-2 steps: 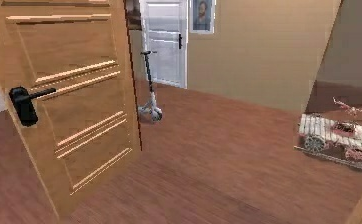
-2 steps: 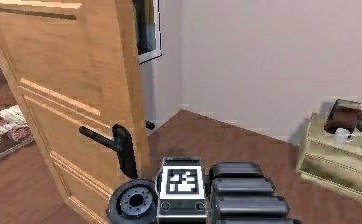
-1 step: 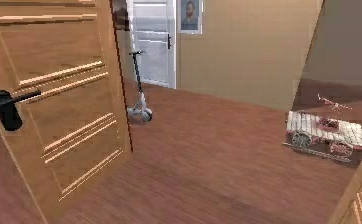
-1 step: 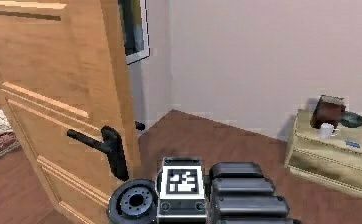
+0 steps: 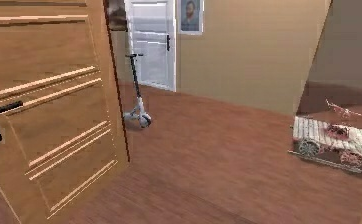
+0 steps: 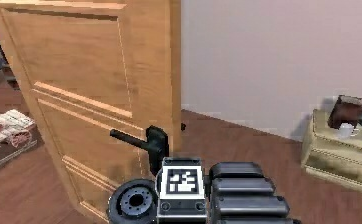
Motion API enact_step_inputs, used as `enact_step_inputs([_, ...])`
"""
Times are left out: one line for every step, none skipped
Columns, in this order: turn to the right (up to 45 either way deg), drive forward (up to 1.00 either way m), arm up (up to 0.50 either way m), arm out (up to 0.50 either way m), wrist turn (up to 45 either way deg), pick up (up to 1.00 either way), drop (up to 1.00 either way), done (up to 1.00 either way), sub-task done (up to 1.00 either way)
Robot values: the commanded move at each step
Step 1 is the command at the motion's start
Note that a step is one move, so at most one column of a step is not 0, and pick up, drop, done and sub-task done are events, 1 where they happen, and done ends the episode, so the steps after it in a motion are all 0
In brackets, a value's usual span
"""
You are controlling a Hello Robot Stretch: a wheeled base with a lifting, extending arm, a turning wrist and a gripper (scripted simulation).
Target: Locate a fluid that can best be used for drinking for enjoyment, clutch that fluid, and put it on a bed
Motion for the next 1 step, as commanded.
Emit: enact_step_inputs([6.0, 0.00, 0.00, 0.00, 0.0, 0.00, 0.00, 0.00, 0.00])
